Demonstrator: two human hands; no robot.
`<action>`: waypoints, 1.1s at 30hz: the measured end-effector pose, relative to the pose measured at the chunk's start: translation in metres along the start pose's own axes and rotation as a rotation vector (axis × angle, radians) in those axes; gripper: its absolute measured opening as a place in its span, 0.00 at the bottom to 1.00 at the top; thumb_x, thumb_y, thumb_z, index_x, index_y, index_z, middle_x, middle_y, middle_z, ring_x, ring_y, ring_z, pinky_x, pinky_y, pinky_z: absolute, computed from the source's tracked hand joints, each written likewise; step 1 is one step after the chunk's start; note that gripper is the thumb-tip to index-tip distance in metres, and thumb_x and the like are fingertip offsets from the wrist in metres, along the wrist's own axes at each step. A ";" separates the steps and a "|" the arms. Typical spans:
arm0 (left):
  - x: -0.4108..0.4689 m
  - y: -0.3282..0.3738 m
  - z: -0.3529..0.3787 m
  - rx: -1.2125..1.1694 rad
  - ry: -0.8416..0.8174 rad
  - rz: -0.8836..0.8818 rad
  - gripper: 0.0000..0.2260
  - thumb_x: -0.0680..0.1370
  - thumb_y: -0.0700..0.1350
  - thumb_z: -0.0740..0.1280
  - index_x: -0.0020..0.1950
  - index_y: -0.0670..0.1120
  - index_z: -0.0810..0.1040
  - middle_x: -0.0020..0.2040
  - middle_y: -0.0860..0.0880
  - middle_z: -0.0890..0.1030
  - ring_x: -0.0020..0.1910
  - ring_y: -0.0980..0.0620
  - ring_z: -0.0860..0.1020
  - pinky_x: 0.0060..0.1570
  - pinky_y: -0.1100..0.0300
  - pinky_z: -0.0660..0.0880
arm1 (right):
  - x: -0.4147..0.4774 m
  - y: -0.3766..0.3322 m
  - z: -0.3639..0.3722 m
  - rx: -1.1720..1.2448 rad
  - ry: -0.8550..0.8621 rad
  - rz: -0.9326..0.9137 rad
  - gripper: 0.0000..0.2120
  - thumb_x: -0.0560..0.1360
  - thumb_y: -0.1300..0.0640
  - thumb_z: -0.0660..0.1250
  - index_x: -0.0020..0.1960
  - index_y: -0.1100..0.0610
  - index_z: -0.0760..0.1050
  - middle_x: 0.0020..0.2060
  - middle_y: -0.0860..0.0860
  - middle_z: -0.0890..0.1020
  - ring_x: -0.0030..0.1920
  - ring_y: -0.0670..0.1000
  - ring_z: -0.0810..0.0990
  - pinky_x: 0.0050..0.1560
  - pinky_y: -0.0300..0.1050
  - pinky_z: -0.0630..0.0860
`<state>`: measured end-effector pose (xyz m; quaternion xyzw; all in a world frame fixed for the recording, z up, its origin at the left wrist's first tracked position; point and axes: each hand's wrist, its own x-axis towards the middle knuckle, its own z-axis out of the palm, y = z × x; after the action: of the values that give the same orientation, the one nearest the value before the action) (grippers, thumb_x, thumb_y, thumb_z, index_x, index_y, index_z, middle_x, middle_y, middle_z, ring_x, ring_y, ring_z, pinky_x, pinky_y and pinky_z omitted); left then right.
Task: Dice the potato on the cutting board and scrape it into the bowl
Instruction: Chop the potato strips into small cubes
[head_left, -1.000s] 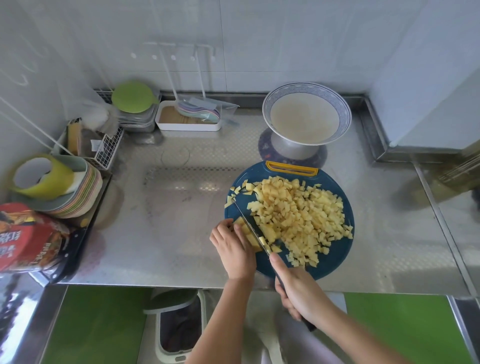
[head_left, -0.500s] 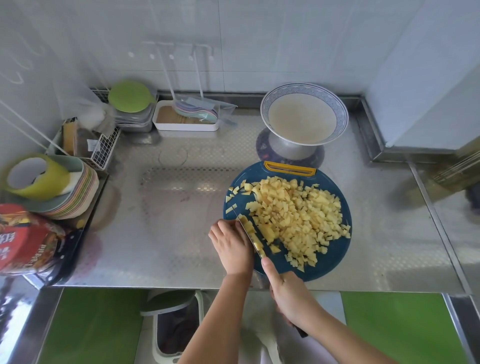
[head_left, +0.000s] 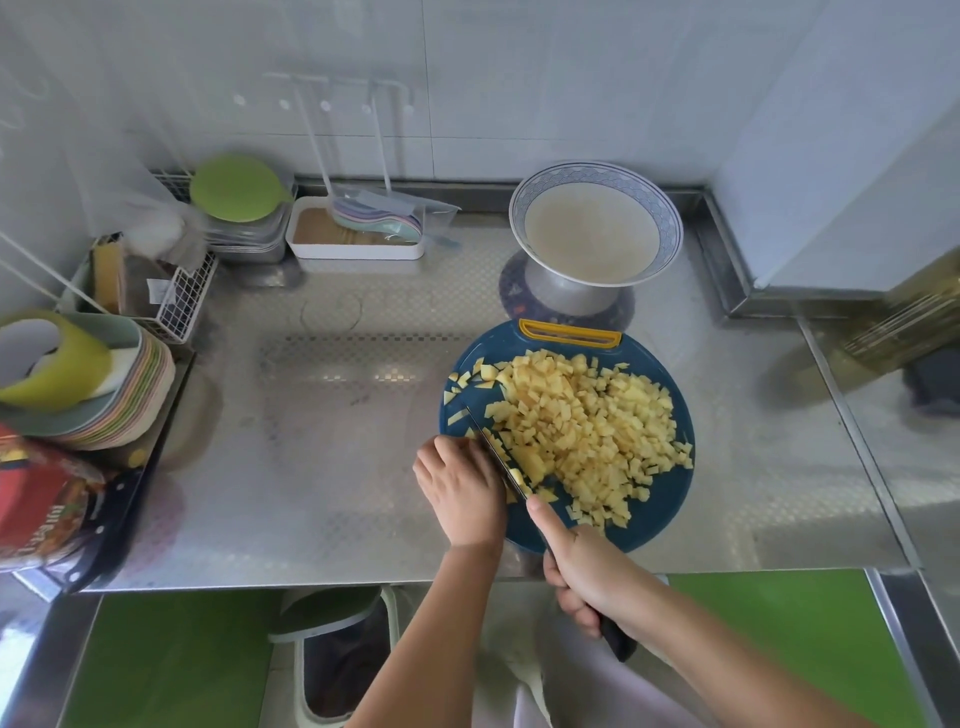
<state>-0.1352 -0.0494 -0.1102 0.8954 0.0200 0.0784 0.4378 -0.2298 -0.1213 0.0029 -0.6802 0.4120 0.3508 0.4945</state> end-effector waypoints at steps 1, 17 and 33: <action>0.000 -0.001 0.000 0.003 0.000 0.001 0.13 0.77 0.49 0.55 0.45 0.40 0.71 0.46 0.41 0.73 0.45 0.42 0.69 0.49 0.48 0.68 | 0.000 -0.001 -0.001 0.002 -0.009 0.012 0.34 0.75 0.26 0.45 0.29 0.54 0.57 0.18 0.50 0.61 0.18 0.51 0.62 0.24 0.38 0.63; 0.001 -0.003 0.001 0.018 -0.009 0.019 0.12 0.78 0.47 0.56 0.44 0.39 0.71 0.45 0.40 0.73 0.44 0.41 0.70 0.48 0.47 0.69 | 0.011 -0.010 -0.007 0.100 -0.092 0.059 0.34 0.74 0.24 0.48 0.30 0.55 0.61 0.21 0.51 0.63 0.21 0.50 0.61 0.24 0.38 0.63; 0.000 -0.001 0.002 0.028 0.017 0.042 0.09 0.77 0.45 0.56 0.45 0.40 0.71 0.44 0.41 0.73 0.43 0.42 0.70 0.46 0.49 0.70 | 0.051 -0.002 0.021 0.100 0.127 -0.171 0.34 0.77 0.29 0.49 0.27 0.56 0.61 0.15 0.46 0.64 0.16 0.47 0.63 0.24 0.42 0.63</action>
<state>-0.1349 -0.0504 -0.1121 0.9011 0.0059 0.0951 0.4230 -0.2086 -0.1117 -0.0470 -0.7083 0.3999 0.2425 0.5287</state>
